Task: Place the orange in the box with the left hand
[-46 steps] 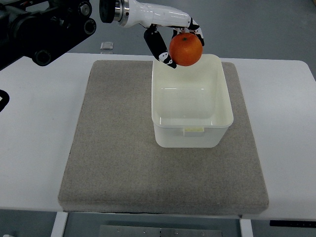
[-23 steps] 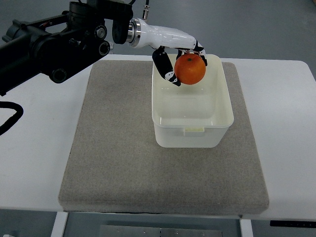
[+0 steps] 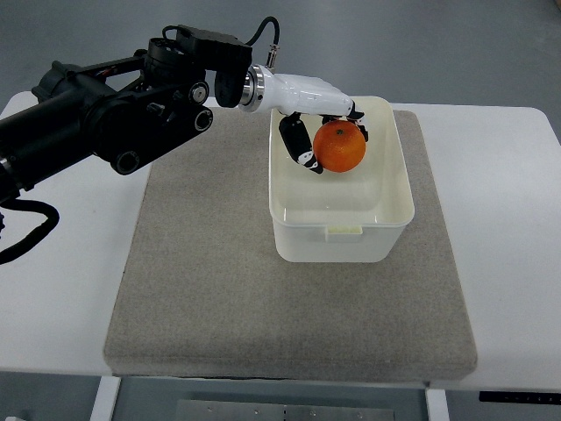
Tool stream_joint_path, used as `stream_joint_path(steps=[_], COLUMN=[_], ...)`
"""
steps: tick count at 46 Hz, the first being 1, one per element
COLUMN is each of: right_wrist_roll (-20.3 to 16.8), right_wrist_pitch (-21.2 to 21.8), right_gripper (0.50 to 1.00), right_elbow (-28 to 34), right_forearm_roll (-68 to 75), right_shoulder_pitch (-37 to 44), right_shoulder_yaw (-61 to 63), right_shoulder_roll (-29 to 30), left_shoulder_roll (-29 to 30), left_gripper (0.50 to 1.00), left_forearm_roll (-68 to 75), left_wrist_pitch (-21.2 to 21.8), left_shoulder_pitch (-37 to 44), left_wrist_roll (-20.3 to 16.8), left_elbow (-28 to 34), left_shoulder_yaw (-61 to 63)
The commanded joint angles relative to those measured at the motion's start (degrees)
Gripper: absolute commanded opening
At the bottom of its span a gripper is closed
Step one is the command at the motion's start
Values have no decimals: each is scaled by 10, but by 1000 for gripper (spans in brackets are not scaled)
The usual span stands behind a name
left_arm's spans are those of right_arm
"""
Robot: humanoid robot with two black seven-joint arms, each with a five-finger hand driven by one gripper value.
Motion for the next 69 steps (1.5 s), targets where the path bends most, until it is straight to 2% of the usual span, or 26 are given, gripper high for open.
stream_joint_path(steps=[1,4,6,8,13,22,28,35,47,58,69], right_wrist_roll=[0,0,0,0,0,0,0,0,0,0,0], right_wrist_pitch=[0,0,0,0,0,1,1,0,0,0,0], right_gripper=[926,926,926,926,926,926,926,926,926,926,926], right_elbow=[0,0,0,0,0,0,0,0,0,0,0], right_forearm_roll=[1,0,1,0,0,0,0,0,1,1,0], right_shoulder_pitch=[0,0,0,0,0,0,0,0,0,0,0], right_shoulder_yaw=[0,0,-1,0,0,0,0,0,0,0,0], right_shoulder_roll=[0,0,0,0,0,0,0,0,0,0,0], left_shoulder_roll=[0,0,0,-1,0,1,12,36,77,127,143], left_gripper=[784,876,902,962,990,992,992,994,994,994,994], left_forearm_roll=[0,0,-2,-4,-8,-31,-135,-254,-340,-472,-654], left_wrist_pitch=[0,0,0,0,0,0,3,38,79,79,69], left_shoulder_pitch=[0,0,0,1,0,-2,-2,-3,-2,19,55], left_wrist_roll=[0,0,0,0,0,-1,-1,-1,-2,-2,-1], left_elbow=[0,1,0,0,0,2,7,28,48,62,100], left_shoulder_yaw=[0,0,0,0,0,-11,-14,-15,-16,-17,-15])
